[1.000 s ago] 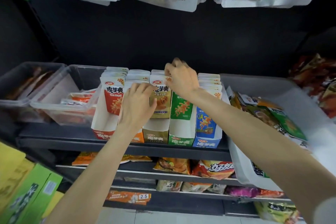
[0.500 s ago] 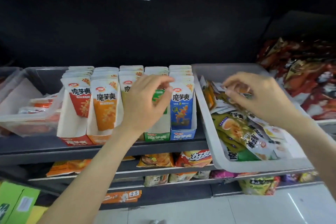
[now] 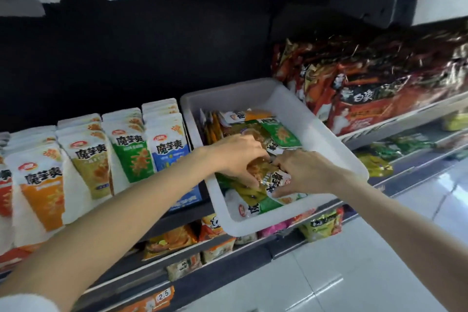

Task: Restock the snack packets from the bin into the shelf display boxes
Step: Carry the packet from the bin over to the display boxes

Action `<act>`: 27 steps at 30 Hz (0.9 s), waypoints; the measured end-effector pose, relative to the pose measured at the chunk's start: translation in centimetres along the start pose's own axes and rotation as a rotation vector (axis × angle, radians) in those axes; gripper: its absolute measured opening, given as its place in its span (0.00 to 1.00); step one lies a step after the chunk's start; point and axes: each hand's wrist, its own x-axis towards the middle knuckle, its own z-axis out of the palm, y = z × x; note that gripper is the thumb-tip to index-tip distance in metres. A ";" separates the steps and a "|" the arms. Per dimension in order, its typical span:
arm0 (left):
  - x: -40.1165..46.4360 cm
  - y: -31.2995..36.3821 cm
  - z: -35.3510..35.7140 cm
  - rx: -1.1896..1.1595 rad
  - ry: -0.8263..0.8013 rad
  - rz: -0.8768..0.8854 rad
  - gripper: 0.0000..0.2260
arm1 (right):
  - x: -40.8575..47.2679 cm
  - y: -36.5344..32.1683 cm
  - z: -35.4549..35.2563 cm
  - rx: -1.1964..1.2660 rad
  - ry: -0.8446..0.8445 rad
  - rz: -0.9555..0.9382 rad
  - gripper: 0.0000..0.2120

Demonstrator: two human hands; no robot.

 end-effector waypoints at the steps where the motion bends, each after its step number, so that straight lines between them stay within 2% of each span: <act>1: 0.5 -0.1 0.2 -0.021 -0.031 -0.005 0.35 | 0.0 -0.2 0.0 0.011 -0.010 0.008 0.38; 3: 0.9 0.0 0.3 -0.061 -0.054 -0.015 0.33 | -0.1 -0.3 -0.3 0.096 -0.015 0.024 0.35; 6: 0.5 0.0 0.0 -0.195 0.099 0.009 0.17 | -0.7 0.7 -1.7 0.374 0.043 0.070 0.23; 8: -0.6 -0.4 -0.3 -0.385 0.265 -0.017 0.11 | -1.5 1.8 -3.1 0.677 0.210 0.143 0.15; 11: -2.8 -0.3 -1.0 -0.840 0.462 -0.123 0.04 | -2.4 2.4 -4.6 1.195 0.542 0.208 0.10; 14: -4.4 0.7 -1.3 -1.089 0.544 -0.196 0.07 | -2.0 1.4 -4.9 1.433 0.624 0.189 0.05; 17: -5.8 1.2 -1.1 -1.111 0.604 -0.256 0.09 | -1.5 0.1 -5.3 1.470 0.553 0.129 0.04; 20: -7.7 1.3 -1.0 -1.126 0.679 -0.290 0.08 | -1.0 -1.5 -6.2 1.328 0.482 0.046 0.04; 24: -11.9 0.9 -0.2 -1.023 0.831 -0.362 0.08 | 0.2 -4.6 -8.5 1.105 0.603 -0.052 0.06; 27: -15.9 -0.2 0.9 -0.839 0.984 -0.466 0.08 | 1.7 -8.0 -10.2 0.988 0.673 -0.232 0.08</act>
